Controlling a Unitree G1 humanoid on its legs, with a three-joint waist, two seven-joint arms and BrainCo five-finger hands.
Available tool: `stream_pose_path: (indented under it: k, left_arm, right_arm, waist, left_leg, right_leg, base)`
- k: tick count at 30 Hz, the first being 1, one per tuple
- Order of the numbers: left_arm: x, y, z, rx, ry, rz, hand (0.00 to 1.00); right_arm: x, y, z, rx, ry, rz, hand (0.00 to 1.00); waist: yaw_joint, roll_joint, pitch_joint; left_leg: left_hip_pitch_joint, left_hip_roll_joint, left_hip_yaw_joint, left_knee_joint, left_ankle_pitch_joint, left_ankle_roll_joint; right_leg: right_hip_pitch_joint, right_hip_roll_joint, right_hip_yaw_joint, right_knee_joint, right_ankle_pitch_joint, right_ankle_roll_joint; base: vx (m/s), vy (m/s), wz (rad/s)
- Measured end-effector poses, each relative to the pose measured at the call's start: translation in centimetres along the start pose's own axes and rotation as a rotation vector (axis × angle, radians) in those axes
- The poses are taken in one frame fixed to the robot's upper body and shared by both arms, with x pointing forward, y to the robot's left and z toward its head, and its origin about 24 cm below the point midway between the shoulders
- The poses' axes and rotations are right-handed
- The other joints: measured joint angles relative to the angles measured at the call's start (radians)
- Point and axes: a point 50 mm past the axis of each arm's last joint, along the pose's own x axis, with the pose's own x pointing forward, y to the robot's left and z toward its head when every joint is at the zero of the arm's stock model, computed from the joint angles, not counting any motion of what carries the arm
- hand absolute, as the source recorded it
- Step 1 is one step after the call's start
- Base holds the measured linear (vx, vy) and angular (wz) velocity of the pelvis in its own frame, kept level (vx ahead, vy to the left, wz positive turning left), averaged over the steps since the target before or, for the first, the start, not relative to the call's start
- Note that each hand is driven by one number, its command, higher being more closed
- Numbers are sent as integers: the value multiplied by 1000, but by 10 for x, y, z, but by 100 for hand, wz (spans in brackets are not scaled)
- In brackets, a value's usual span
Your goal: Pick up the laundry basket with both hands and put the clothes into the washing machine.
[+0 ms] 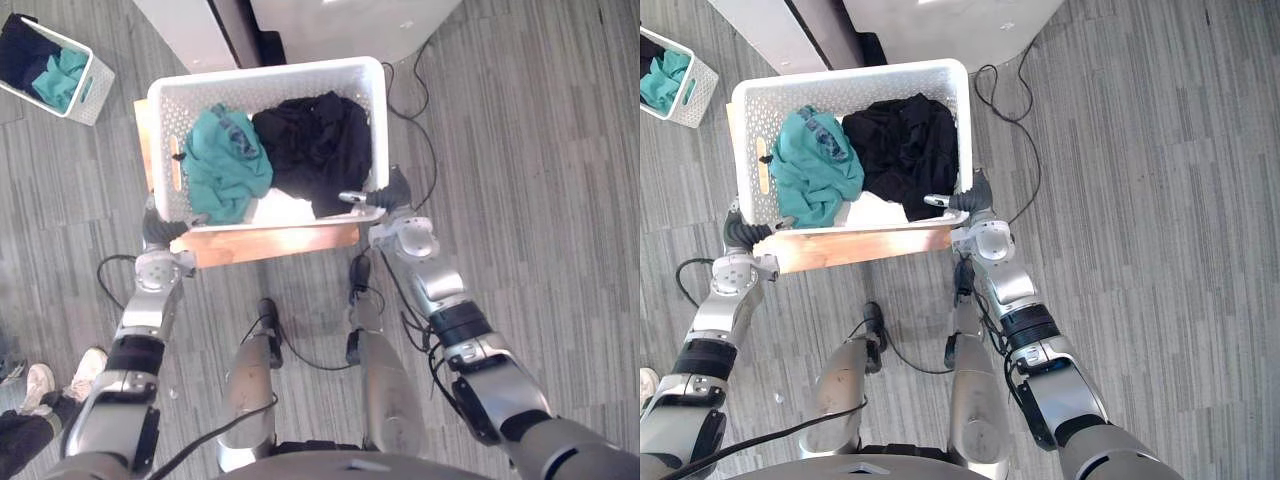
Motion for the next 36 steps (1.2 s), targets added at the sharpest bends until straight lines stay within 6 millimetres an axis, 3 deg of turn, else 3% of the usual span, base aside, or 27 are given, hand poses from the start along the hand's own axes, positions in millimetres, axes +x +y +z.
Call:
stream_pose_path:
  k: [5, 22, 30, 36]
  left_arm:
    - [-5, 3, -11, -24, 34, 17, 0]
    - [-14, 13, -24, -74, 94, 71, 0]
    - [-14, 52, -21, -143, 75, 203, 0]
    - [-11, 93, -16, -175, 63, 317, 0]
  right_arm:
    - [0, 2, -3, -7, 13, 15, 0]
    - [-1, 11, -9, -44, 48, 35, 0]
    - [-2, -14, -9, -85, 65, -25, 0]
    - [-1, -49, -5, -111, 66, -117, 0]
  waist:
    - [16, 1, -1]
    - [21, 4, -2]
    - [36, 6, -1]
    - [38, 6, -1]
  left_leg:
    - [1, -4, -3, 4, 0, 1]
    - [2, -4, -12, 26, -2, 3]
    - [-5, -9, -14, 52, -8, 11]
    - [-7, -10, -13, 57, -14, 15]
  right_leg:
    - [5, 2, -1, 0, 1, 1]
    - [19, 2, -3, 1, 4, -1]
    - [22, -2, -3, 5, -2, -10]
    - [21, -5, 0, 8, -2, -10]
  base:
    - [-27, 15, 1]
    - [-36, 24, 1]
    - [-52, 37, 2]
    - [-52, 42, -1]
